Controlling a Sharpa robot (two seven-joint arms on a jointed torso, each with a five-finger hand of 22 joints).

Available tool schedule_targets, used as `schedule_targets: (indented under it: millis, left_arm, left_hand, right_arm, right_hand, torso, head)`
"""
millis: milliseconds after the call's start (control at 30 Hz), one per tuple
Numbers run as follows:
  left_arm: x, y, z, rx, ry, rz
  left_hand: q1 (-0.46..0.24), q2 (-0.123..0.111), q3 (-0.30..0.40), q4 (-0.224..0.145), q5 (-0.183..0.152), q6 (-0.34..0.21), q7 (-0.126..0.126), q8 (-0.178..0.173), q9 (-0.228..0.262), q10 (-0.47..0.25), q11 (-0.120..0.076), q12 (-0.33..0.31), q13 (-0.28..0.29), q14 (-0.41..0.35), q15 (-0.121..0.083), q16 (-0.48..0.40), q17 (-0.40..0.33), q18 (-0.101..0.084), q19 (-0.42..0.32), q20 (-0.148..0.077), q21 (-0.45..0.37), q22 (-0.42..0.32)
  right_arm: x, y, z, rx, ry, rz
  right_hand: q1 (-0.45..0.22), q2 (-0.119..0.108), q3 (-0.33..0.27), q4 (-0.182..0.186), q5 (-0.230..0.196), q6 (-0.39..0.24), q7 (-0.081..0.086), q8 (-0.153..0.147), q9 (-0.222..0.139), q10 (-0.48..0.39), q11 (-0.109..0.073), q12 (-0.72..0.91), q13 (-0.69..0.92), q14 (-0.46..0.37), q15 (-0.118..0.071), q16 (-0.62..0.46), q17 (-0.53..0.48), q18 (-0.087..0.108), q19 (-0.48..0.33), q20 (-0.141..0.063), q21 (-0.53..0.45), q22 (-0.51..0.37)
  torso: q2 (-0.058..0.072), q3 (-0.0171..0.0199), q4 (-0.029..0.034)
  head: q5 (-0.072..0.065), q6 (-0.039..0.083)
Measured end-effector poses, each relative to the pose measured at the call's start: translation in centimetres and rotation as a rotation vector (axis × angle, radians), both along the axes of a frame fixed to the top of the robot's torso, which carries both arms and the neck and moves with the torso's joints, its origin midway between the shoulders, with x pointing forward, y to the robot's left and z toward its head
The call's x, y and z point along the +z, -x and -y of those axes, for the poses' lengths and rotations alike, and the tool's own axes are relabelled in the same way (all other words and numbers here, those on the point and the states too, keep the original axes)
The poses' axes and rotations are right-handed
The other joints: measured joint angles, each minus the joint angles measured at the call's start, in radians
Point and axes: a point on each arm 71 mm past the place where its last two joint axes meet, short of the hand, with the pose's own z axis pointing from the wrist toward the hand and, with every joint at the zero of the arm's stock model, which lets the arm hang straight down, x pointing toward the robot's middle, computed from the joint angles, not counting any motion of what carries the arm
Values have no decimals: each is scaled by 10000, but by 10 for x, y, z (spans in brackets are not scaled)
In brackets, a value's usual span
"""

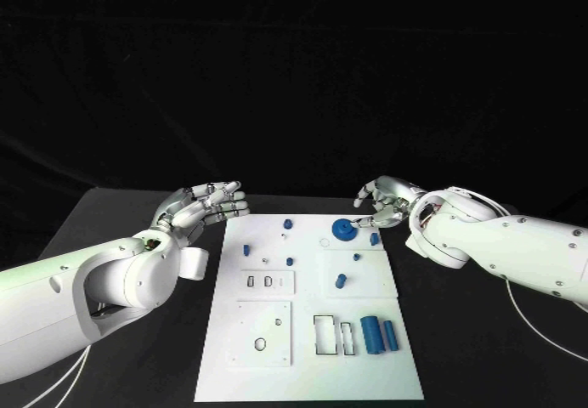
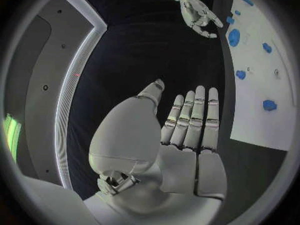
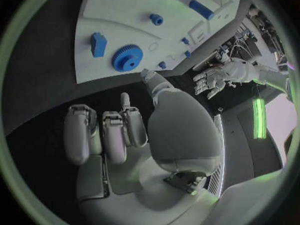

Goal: Assemble the parts on the task board

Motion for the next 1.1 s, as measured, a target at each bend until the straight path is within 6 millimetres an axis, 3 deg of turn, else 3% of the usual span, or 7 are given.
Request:
schedule_targets:
  millis: [500,1100]
  left_arm:
    - [0,0,0,-33,10,-14]
    - [0,0,0,-69,21,-22]
  left_hand:
    - [0,0,0,0,0,0,0,0,0,35,34,0,0,0,0,0,-2,0,0,0,0,-10]
    - [0,0,0,1,0,0,0,0,0,35,34,0,0,0,0,-40,7,0,0,0,0,-18]
  right_arm:
    - [-19,-4,-19,303,249,-437]
    - [-26,-6,-22,313,581,-391]
  right_hand:
    - [3,3,61,61,68,-33,33,77,-53,0,1,417,-1,-36,36,39,-2,0,35,36,73,-2]
    - [135,135,162,152,167,-64,65,87,-123,-1,1,474,-3,-1,70,39,-5,0,105,37,77,-4]
  torso:
    - [12,-31,35]
    - [5,-14,19]
  head:
    - [-36,-69]
    - [24,-146]
